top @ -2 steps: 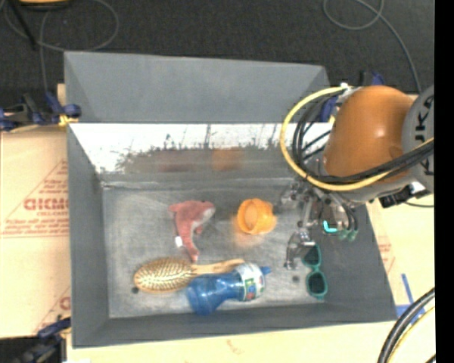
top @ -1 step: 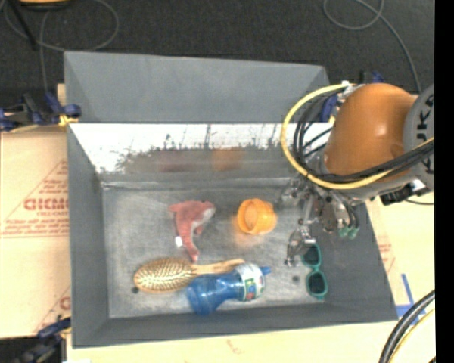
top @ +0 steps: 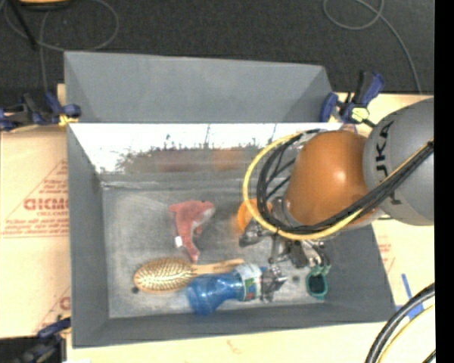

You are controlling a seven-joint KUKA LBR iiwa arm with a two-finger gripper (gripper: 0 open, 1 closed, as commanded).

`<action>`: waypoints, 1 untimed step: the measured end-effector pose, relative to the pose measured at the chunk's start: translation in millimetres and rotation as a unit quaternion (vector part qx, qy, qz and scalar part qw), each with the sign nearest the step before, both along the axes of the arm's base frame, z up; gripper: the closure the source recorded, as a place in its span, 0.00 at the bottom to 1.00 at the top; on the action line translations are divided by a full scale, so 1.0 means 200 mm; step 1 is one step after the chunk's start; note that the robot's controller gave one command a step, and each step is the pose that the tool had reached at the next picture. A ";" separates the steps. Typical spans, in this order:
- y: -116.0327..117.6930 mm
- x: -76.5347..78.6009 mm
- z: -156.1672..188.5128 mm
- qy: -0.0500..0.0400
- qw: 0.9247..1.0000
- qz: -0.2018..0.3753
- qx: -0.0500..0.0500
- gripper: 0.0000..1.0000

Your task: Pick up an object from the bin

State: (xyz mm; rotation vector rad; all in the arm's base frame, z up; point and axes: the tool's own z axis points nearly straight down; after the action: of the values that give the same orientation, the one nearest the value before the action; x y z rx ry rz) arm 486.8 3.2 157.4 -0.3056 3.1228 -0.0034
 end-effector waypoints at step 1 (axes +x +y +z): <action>0.20 -0.11 -0.14 0.003 1.000 0.018 0.003 0.00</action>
Offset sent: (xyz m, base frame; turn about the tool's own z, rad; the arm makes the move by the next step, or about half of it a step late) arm -0.0107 0.0531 -0.0277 -0.3273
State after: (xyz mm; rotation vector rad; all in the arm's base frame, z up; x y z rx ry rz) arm 464.3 43.7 129.7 -0.3618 3.1216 0.0054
